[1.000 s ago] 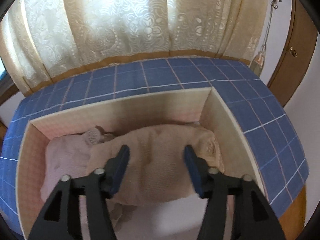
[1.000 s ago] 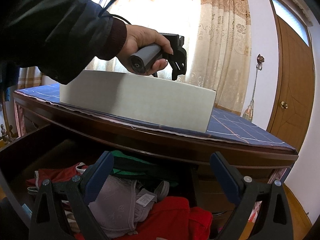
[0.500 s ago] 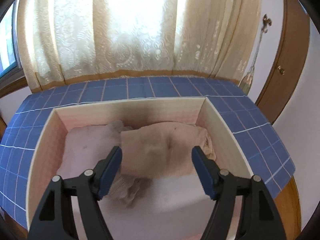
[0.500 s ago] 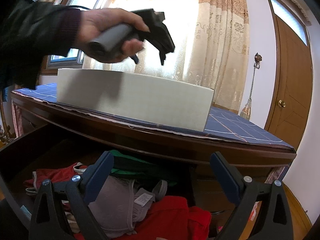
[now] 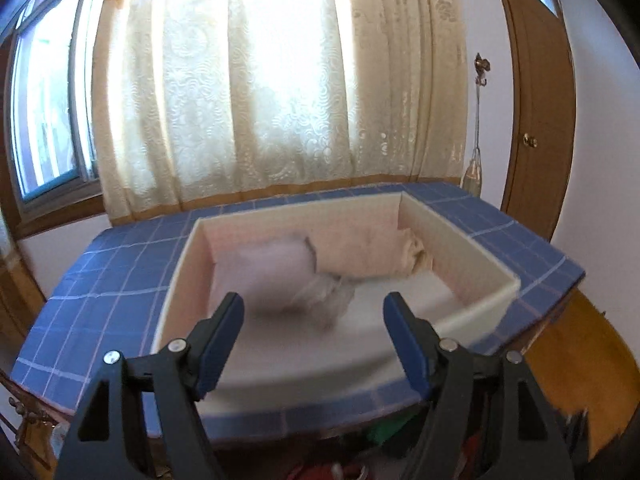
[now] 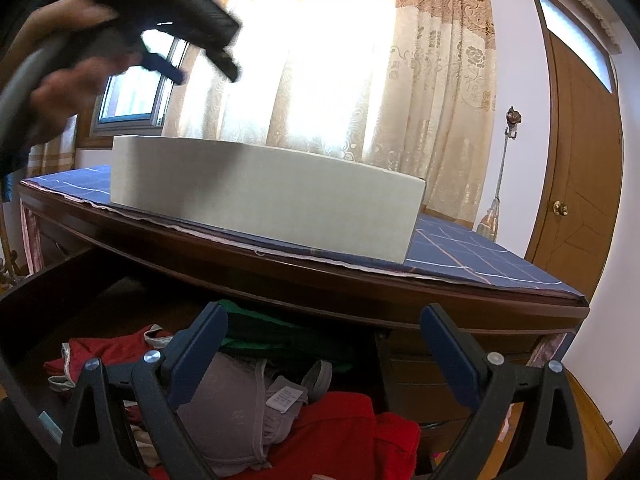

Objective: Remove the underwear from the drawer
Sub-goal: 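Move the empty left gripper back down into the drawer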

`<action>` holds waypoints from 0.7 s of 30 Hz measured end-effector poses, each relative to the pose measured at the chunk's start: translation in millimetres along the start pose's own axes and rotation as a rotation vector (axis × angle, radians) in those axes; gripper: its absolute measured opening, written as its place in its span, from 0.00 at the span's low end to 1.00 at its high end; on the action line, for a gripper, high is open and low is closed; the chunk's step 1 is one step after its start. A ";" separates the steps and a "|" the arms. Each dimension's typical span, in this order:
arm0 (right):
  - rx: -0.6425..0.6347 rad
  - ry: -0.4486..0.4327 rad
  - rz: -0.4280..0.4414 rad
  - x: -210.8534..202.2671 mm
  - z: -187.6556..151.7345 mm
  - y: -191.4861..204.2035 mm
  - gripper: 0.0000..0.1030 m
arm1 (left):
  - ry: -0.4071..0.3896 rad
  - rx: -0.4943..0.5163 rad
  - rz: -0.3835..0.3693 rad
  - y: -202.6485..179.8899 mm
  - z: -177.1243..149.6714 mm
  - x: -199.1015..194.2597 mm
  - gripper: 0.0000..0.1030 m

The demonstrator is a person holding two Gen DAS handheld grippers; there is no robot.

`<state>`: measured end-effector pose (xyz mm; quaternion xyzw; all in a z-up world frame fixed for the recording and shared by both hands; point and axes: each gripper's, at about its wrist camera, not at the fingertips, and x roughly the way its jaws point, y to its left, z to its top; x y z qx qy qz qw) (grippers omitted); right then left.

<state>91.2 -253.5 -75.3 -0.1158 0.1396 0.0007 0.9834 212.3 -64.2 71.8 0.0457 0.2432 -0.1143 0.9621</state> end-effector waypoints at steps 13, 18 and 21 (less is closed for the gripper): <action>-0.011 -0.001 -0.009 -0.7 0.0 2.7 0.96 | 0.341 -0.045 0.067 30.3 -132.8 22.4 0.71; -0.017 -0.001 -0.009 -1.3 -0.2 4.2 0.96 | 0.518 -0.117 0.010 35.5 -168.6 56.8 0.70; -0.019 -0.002 -0.010 -1.2 -0.2 4.5 0.96 | 0.556 -0.112 0.043 35.7 -178.1 70.4 0.70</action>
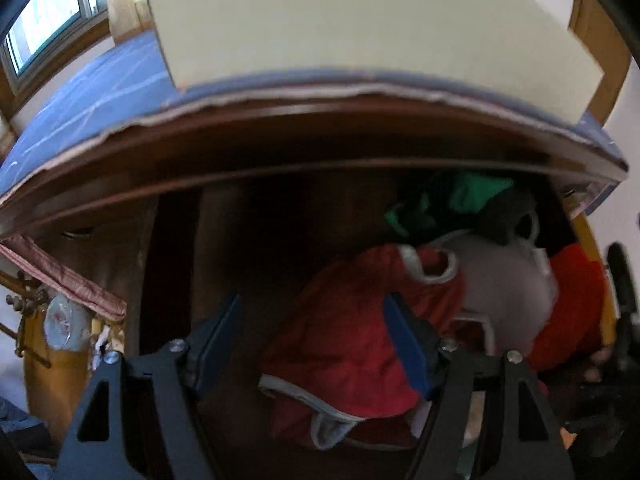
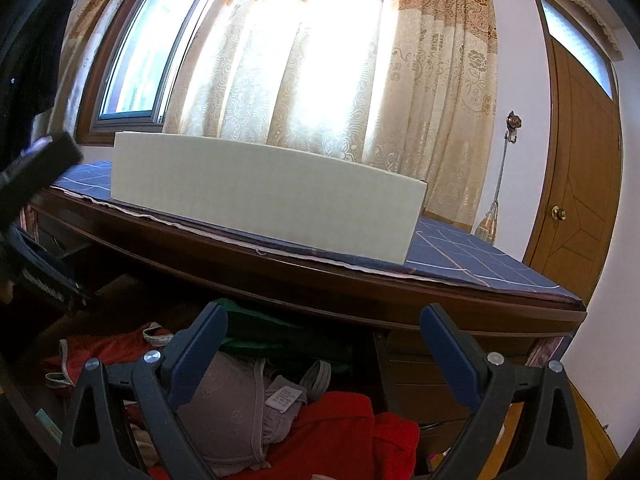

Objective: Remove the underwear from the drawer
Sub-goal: 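Move the empty left gripper back down into the drawer, then close the left gripper on the red underwear with white trim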

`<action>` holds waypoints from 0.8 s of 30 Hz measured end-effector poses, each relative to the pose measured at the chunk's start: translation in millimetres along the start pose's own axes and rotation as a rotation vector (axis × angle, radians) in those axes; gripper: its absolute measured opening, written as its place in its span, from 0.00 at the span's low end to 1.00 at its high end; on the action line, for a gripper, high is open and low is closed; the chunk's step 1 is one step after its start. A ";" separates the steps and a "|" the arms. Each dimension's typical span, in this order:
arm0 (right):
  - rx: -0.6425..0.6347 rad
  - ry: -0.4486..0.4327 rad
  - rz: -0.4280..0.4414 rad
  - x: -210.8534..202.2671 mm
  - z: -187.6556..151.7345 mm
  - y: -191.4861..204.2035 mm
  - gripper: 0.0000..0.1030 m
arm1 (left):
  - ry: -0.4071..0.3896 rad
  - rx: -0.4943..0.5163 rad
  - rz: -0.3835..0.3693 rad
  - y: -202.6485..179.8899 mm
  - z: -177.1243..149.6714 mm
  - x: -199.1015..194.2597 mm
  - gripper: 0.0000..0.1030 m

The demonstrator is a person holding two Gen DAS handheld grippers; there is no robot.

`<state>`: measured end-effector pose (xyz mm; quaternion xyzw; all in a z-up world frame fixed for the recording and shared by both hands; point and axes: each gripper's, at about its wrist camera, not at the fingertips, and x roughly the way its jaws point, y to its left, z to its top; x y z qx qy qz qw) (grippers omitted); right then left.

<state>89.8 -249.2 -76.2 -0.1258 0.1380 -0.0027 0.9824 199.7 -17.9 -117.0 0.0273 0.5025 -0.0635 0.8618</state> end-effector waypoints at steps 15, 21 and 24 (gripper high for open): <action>-0.010 -0.001 -0.002 -0.4 0.1 1.9 0.96 | 0.192 0.032 -0.025 -2.3 -0.4 41.1 0.71; -0.012 -0.002 -0.003 -0.6 0.2 1.9 0.96 | 0.306 0.079 -0.058 -9.8 3.8 67.2 0.70; -0.015 0.000 -0.001 -0.4 -0.1 2.2 0.96 | 0.347 0.083 -0.051 -10.7 7.5 77.7 0.71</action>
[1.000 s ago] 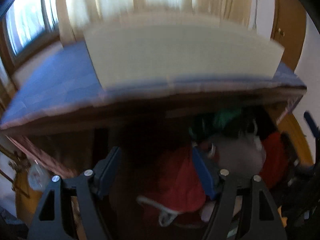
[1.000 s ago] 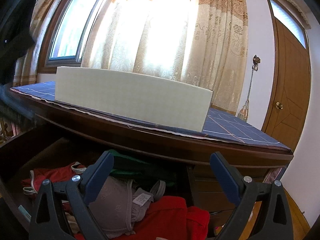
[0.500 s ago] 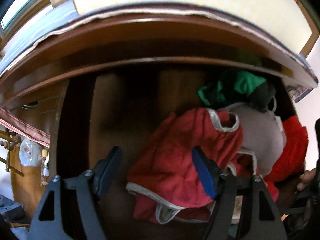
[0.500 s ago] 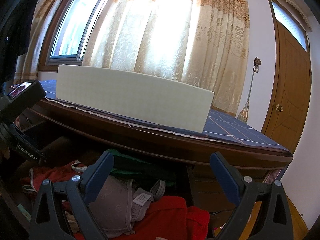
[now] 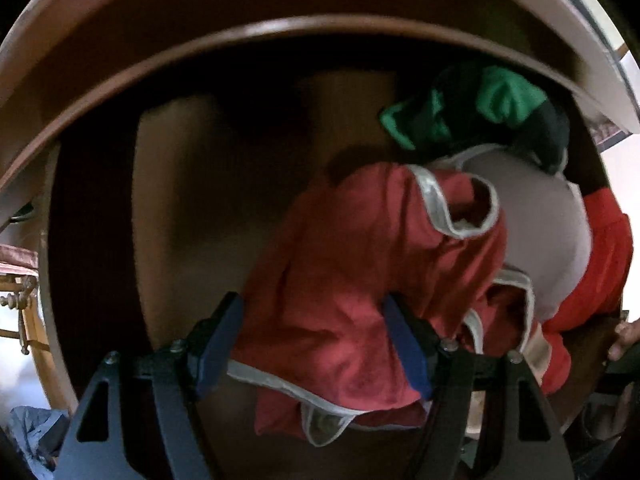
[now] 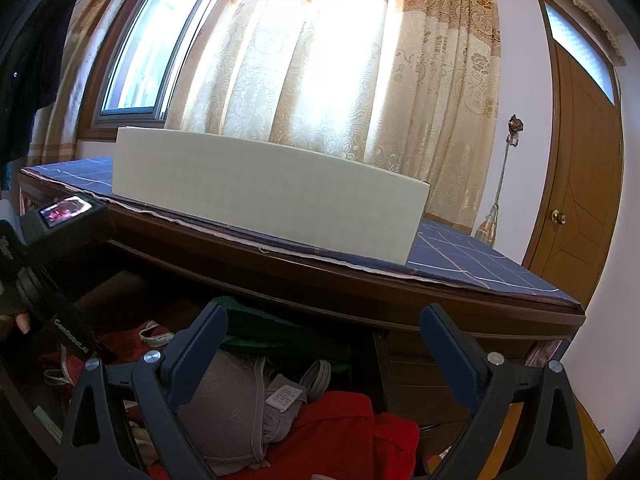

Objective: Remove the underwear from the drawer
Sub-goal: 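Close the left gripper on the red underwear with white trim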

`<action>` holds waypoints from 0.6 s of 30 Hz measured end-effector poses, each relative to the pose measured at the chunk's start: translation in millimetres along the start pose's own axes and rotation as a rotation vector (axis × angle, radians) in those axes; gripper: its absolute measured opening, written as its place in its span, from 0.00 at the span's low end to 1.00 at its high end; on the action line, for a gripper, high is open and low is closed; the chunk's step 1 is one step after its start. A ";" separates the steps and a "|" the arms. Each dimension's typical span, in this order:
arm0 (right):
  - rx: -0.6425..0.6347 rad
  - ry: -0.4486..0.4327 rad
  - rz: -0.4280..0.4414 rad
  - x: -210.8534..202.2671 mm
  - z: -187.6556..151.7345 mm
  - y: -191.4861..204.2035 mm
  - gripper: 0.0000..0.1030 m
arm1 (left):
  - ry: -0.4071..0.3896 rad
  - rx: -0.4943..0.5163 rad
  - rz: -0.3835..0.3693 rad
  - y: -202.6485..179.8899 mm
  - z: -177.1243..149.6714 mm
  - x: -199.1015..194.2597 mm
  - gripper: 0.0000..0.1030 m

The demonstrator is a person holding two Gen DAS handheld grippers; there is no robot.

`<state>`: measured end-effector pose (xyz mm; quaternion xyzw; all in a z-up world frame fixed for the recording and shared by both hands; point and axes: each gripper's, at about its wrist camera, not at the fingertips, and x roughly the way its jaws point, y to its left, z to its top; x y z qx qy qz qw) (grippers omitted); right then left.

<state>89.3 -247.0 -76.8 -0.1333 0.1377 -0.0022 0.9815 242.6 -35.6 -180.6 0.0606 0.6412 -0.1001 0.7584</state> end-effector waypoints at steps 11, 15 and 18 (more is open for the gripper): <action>-0.018 0.004 0.003 0.3 -1.6 2.6 0.96 | 0.070 0.007 0.007 -9.0 6.8 15.5 0.68; -0.025 0.005 0.002 0.4 -1.8 4.5 0.96 | 0.095 0.005 -0.040 -7.9 13.0 21.4 0.60; -0.030 0.002 0.005 -0.3 -2.1 5.0 0.96 | 0.069 0.016 -0.029 -11.7 10.6 17.7 0.38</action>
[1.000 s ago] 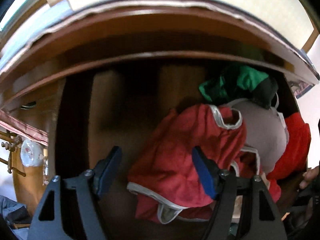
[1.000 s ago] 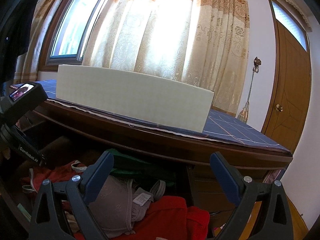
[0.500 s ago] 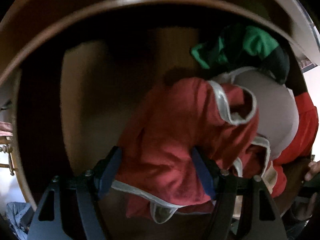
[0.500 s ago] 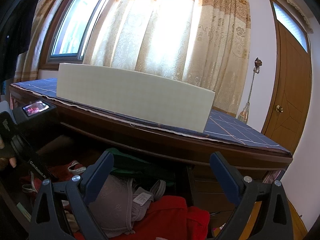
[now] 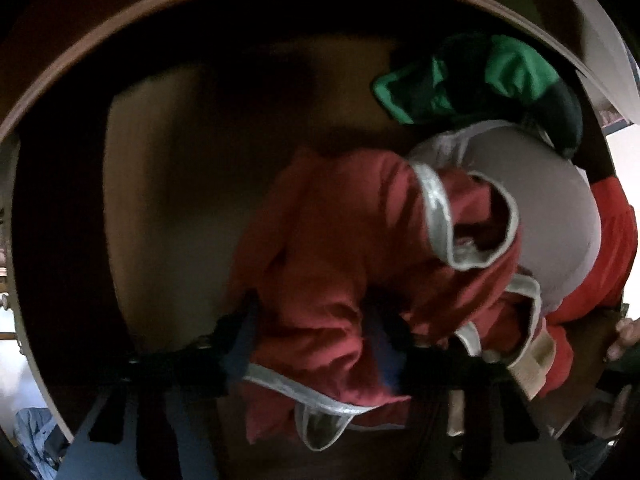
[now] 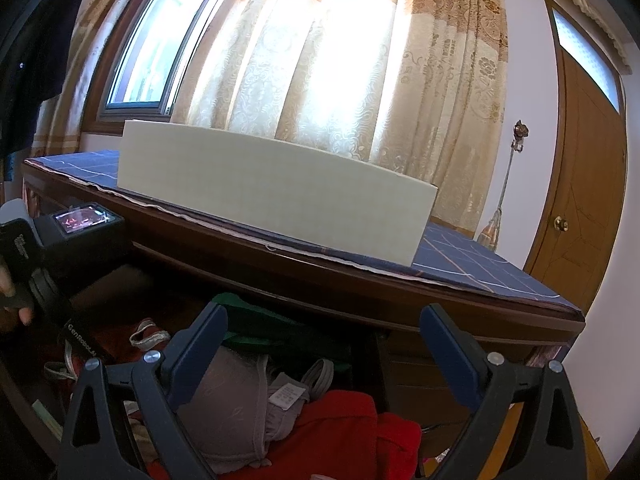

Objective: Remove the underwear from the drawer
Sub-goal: 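Close the left gripper on the red underwear with white trim, then lift the red underwear up out of the drawer with the left gripper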

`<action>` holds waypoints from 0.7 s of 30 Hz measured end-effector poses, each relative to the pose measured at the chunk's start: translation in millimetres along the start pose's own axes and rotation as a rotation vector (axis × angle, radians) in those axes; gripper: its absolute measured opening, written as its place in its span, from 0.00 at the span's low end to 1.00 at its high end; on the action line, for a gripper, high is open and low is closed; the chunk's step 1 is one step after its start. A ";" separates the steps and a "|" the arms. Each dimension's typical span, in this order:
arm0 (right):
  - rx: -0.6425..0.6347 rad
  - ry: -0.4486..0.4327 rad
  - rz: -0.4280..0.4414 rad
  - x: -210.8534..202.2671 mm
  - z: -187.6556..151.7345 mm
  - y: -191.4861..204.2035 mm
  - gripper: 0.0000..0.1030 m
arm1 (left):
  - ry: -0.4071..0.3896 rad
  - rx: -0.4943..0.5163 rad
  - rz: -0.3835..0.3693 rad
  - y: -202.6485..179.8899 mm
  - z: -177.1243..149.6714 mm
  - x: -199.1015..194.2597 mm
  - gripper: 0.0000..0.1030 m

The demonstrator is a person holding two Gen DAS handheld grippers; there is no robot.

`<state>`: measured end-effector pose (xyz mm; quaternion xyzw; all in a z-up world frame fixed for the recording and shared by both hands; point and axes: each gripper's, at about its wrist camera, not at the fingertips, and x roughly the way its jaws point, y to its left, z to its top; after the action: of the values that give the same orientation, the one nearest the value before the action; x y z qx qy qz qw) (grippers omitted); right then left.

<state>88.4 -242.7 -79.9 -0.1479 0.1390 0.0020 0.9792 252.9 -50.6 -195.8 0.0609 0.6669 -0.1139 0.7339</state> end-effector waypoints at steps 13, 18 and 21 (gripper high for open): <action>-0.009 -0.010 -0.002 -0.6 -1.3 2.6 0.96 | -0.313 -0.013 -0.034 -3.5 -41.2 -48.6 0.11; -0.010 -0.011 -0.003 -0.5 -1.0 3.1 0.96 | -0.391 -0.031 -0.044 1.4 -68.4 -63.5 0.11; -0.011 -0.011 -0.003 -0.4 -0.8 3.2 0.96 | -0.466 -0.033 -0.029 -23.2 -95.1 -76.5 0.11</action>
<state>87.6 -239.9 -81.5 -0.1536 0.1335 0.0021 0.9791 148.9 -43.6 -128.2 0.0117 0.4818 -0.1245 0.8673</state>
